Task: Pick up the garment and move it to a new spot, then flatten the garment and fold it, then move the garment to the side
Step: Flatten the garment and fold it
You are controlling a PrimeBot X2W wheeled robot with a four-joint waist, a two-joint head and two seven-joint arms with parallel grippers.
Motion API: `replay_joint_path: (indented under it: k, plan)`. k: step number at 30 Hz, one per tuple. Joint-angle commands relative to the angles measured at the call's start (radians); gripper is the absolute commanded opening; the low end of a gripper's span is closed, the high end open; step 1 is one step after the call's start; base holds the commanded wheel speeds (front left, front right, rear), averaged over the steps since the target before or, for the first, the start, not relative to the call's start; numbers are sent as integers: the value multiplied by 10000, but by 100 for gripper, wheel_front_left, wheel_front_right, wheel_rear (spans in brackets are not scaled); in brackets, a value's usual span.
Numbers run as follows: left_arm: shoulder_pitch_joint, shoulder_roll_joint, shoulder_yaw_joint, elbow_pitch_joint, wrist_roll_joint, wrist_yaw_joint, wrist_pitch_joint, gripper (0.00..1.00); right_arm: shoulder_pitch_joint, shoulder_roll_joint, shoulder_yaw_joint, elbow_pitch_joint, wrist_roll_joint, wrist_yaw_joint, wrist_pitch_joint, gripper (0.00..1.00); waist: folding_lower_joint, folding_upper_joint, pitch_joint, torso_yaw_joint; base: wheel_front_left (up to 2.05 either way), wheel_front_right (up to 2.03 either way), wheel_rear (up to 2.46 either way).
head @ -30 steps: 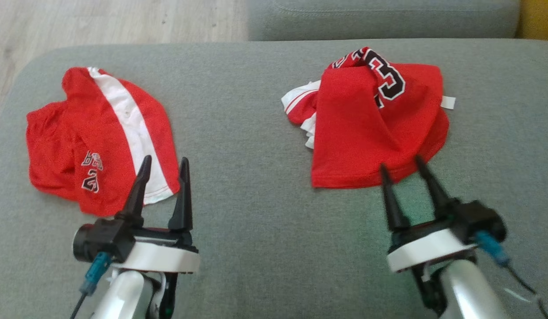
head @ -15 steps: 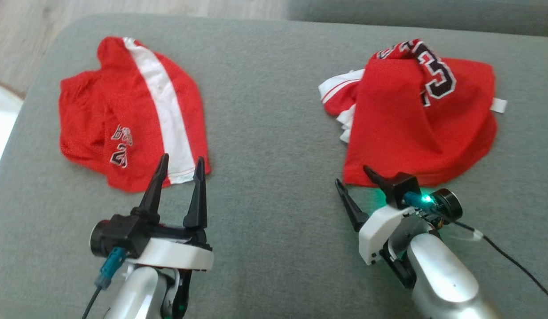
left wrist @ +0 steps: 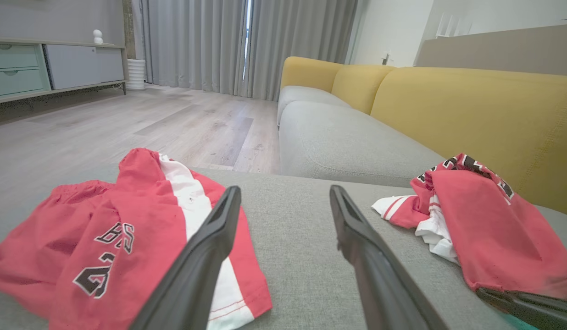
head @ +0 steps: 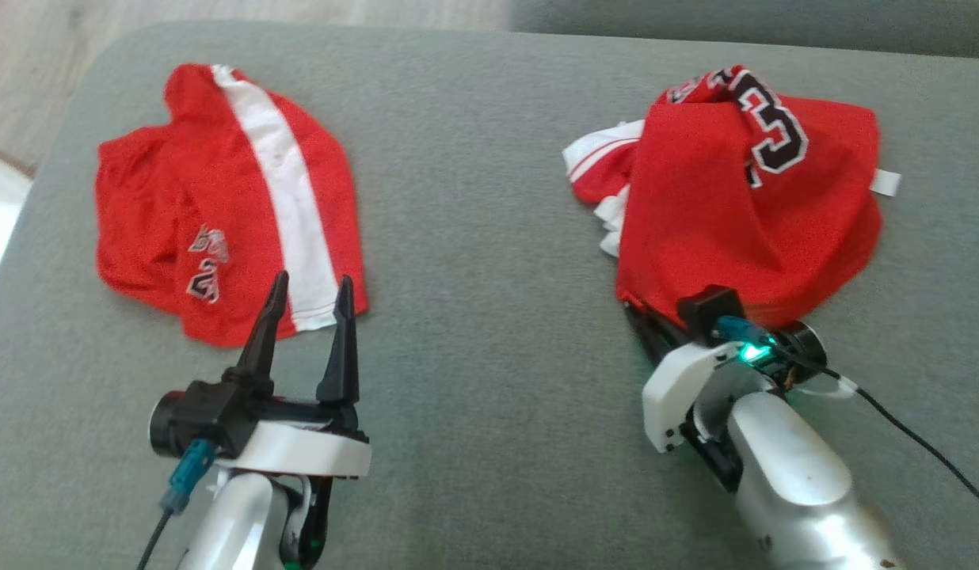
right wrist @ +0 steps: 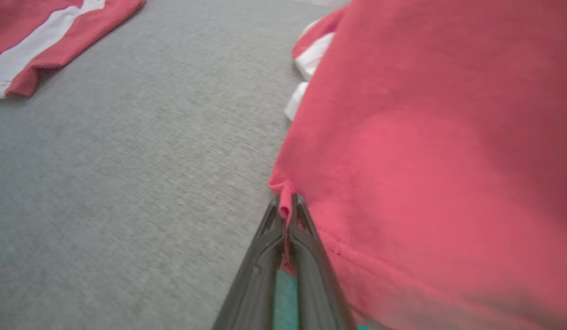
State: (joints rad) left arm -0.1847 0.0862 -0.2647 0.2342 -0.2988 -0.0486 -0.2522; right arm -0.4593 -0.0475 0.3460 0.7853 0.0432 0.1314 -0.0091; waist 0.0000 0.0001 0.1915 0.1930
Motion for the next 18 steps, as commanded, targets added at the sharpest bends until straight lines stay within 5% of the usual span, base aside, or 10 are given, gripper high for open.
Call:
replay_joint_path:
  k: [1,9,18]
  plan:
    - [-305,45,392,-279,72,-48,-95,100,190,-27,-52,15,-72,-7,-76,0,0,-1,-125,-249,0,0,0]
    - [-55,-56,673,-335,231,-126,-95,100,1116,-56,-3130,-642,-1165,-7,-610,0,0,-1,-615,-1284,0,0,0]
    - [172,-197,833,-397,347,-205,-95,100,2527,-251,-6974,-3469,-2691,-7,224,0,0,-1,-942,-1928,0,0,0]
